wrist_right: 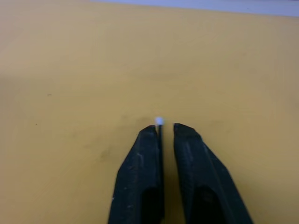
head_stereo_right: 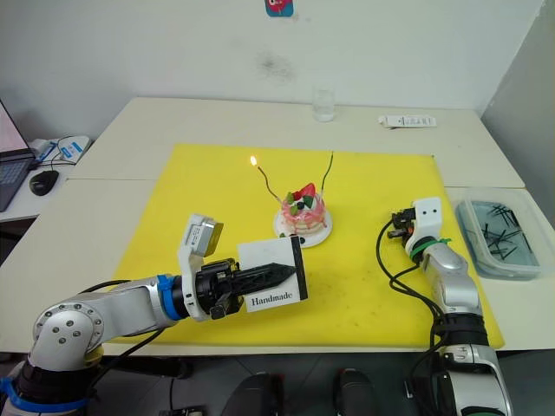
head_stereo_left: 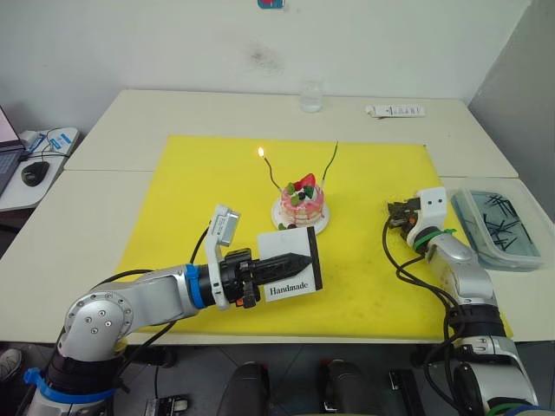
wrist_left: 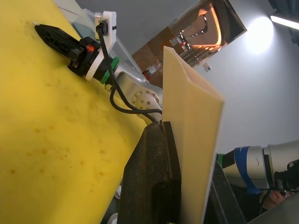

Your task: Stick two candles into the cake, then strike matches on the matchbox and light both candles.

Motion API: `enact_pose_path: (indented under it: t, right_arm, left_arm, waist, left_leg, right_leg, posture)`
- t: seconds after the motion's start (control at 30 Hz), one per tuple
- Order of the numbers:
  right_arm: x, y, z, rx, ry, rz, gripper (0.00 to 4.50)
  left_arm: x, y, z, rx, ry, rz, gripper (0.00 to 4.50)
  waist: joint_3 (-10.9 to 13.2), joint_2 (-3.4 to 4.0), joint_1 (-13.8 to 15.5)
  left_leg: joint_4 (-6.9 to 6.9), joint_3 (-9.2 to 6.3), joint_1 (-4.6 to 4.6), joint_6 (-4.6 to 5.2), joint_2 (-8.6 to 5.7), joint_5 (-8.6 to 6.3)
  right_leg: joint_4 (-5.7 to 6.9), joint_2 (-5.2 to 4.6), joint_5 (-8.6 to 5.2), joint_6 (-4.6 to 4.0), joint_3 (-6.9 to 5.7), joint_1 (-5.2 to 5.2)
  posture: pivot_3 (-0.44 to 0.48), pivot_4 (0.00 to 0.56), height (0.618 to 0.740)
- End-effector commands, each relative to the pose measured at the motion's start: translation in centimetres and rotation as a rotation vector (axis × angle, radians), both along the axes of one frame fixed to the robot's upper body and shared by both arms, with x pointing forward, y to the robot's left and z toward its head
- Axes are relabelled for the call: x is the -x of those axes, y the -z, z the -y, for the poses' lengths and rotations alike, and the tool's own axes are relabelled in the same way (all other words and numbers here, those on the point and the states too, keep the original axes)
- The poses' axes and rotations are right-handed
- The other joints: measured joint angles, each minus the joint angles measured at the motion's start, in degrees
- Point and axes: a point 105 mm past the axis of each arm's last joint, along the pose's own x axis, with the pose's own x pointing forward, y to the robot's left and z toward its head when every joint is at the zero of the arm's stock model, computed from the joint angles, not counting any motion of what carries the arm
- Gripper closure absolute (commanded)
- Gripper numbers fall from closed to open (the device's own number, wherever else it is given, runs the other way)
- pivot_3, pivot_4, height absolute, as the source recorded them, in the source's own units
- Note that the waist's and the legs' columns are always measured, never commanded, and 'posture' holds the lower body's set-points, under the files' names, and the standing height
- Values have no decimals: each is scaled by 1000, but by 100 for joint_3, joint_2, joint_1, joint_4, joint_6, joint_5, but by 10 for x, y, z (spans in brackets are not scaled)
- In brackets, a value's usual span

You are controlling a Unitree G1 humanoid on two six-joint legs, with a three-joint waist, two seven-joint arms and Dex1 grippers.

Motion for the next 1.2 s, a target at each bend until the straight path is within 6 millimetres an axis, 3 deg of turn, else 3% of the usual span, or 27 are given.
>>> enact_pose_path:
  t: [0.03, 0.23, 0.37, 0.5, 0.63, 0.73, 0.93, 1.2]
  right_arm:
    - [3, 17, 4, 32, 11, -76, 4446]
    - [6, 20, 6, 35, 12, -92, 4446]
    - [7, 3, 5, 3, -8, -24, 4446]
    - [43, -44, -24, 33, -337, 85, 4446]
    - [75, -64, -42, 27, -546, 69, 4446]
    - [89, -82, -52, 29, -637, 73, 4446]
    - [106, -92, -77, 103, -759, 58, 4446]
    - [123, -105, -102, 235, -900, 126, 4446]
  left_arm:
    - [4, -11, 2, 24, 21, 44, 4500]
    - [4, -10, 2, 23, 18, 42, 4500]
    - [4, -10, 2, 25, 17, 41, 4500]
    - [6, -8, -1, 15, 21, 32, 4500]
    - [6, -4, -3, -2, 31, 25, 4500]
    - [-2, -2, -8, -14, -5, 34, 4500]
    - [-17, 3, -11, -33, -82, 44, 4500]
    - [-38, 8, -9, -29, -195, 36, 4500]
  waist:
    - [-1, -1, 0]
    - [-2, -2, 1]
    - [-2, -2, 9]
    - [3, 6, 27]
    - [8, 13, -7]
    - [8, 13, -7]
    - [8, 12, 6]
    - [10, 8, 16]
  left_leg:
    - [0, -1, 3, 0, 0, 0]
    - [-3, -4, 32, 0, 0, 0]
    - [-3, -4, 35, 0, -1, 0]
    - [-11, -7, 29, 1, -2, -1]
    - [-12, -3, 17, 1, 3, -2]
    - [-12, -8, 23, 1, 11, -2]
    - [-10, -7, 25, 1, 6, -2]
    - [-10, -6, 4, 1, -3, -2]
  right_leg:
    - [-1, 0, 0, 0, -1, 3]
    - [-7, -1, -6, -9, -3, 34]
    - [-7, -3, -6, -9, -3, 38]
    - [-14, -7, -9, -4, -8, 35]
    - [-14, -5, -11, -1, -6, 18]
    - [-10, -3, -11, -3, -12, 21]
    - [-11, -4, -26, -39, -11, 22]
    - [-23, -14, -9, -3, -13, 13]
  posture:
    - [0, 150, 740]
    - [0, 150, 740]
    - [0, 150, 740]
    - [0, 150, 740]
    - [0, 150, 740]
    - [0, 150, 740]
    - [0, 150, 740]
    - [0, 150, 740]
